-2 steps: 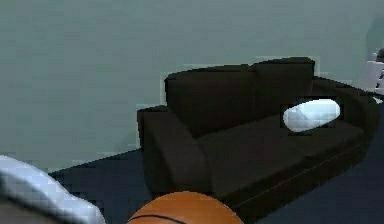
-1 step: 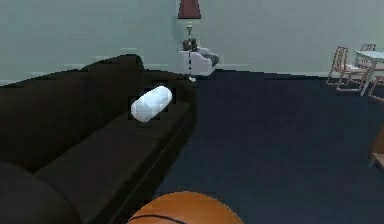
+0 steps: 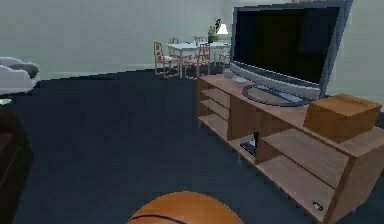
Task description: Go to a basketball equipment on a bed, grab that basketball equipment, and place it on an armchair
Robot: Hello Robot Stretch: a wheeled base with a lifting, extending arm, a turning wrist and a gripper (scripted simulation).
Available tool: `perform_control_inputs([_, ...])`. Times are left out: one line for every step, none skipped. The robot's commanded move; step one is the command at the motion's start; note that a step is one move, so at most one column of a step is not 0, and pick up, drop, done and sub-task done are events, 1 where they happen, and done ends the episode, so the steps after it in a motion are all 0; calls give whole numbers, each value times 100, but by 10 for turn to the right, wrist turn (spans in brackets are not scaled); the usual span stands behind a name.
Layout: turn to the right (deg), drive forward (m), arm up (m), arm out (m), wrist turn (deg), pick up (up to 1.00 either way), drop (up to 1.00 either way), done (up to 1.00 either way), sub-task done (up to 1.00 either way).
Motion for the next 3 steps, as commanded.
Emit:
perform_control_inputs([30, 0, 0, 0, 0, 0, 0, 0, 0])
perform_control_inputs([-450, 0, 0, 0, 0, 0, 0, 0, 0])
perform_control_inputs([-450, 0, 0, 0, 0, 0, 0, 0, 0])
